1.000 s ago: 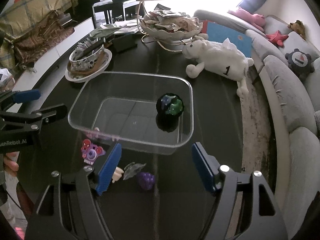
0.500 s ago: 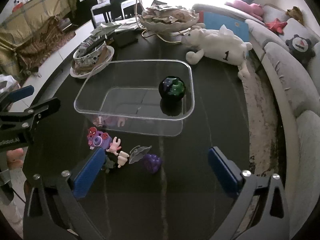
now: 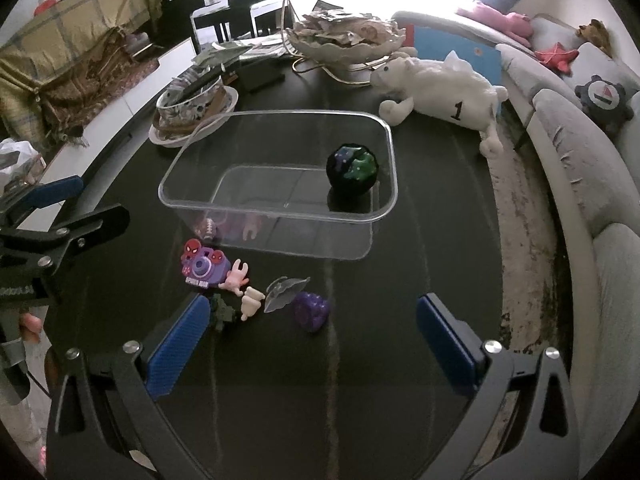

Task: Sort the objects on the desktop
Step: 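Withdraw both open tools from the bin back toward the remaining toys, then lower right tool onto purple grape toy and close on it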

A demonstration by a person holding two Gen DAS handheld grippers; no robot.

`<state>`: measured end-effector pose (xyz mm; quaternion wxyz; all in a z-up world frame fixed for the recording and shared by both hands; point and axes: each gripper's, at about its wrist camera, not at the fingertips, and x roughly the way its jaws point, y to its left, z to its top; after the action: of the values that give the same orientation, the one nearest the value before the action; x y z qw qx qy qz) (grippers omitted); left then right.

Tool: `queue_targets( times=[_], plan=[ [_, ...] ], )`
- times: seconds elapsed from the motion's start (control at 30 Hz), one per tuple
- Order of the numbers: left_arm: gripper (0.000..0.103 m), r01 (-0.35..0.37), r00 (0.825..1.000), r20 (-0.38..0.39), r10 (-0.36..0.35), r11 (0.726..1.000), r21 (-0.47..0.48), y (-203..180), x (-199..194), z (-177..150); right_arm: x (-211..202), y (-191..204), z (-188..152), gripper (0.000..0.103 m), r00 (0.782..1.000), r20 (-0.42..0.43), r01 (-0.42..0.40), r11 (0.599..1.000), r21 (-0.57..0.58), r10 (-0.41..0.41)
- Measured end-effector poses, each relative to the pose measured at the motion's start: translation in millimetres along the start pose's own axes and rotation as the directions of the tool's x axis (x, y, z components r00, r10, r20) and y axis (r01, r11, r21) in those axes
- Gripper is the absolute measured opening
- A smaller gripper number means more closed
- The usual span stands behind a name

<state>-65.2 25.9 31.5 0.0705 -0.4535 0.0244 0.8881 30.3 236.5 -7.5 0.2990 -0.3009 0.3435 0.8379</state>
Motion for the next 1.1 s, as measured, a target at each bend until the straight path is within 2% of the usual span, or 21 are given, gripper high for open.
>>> queue_targets(
  times=[0.27, 0.47, 0.67, 0.83, 1.1],
  plan=[
    [0.102, -0.026, 0.999, -0.042, 0.027, 0.999, 0.019, 2, 13, -13, 2, 0, -9, 0.102, 0.999, 0.040, -0.002, 1.000, -0.016, 0.002],
    [0.102, -0.069, 0.995, -0.072, 0.072, 0.997, 0.041, 0, 21, -25, 11, 2, -18, 0.102, 0.999, 0.016, -0.029, 0.999, -0.018, 0.029],
    [0.102, -0.034, 0.997, -0.072, 0.039, 0.997, 0.063, -6, 26, -36, 17, 6, -24, 0.102, 1.000, -0.012, 0.004, 0.999, -0.036, -0.004],
    [0.102, -0.034, 0.995, -0.092, 0.041, 0.996, 0.083, -13, 36, -45, 27, 6, -29, 0.094, 0.999, -0.035, 0.000, 0.999, -0.045, -0.002],
    [0.102, -0.042, 0.995, -0.090, 0.047, 0.998, 0.056, -10, 43, -49, 42, 5, -35, 0.085, 0.998, -0.060, -0.020, 0.999, -0.049, 0.017]
  ],
)
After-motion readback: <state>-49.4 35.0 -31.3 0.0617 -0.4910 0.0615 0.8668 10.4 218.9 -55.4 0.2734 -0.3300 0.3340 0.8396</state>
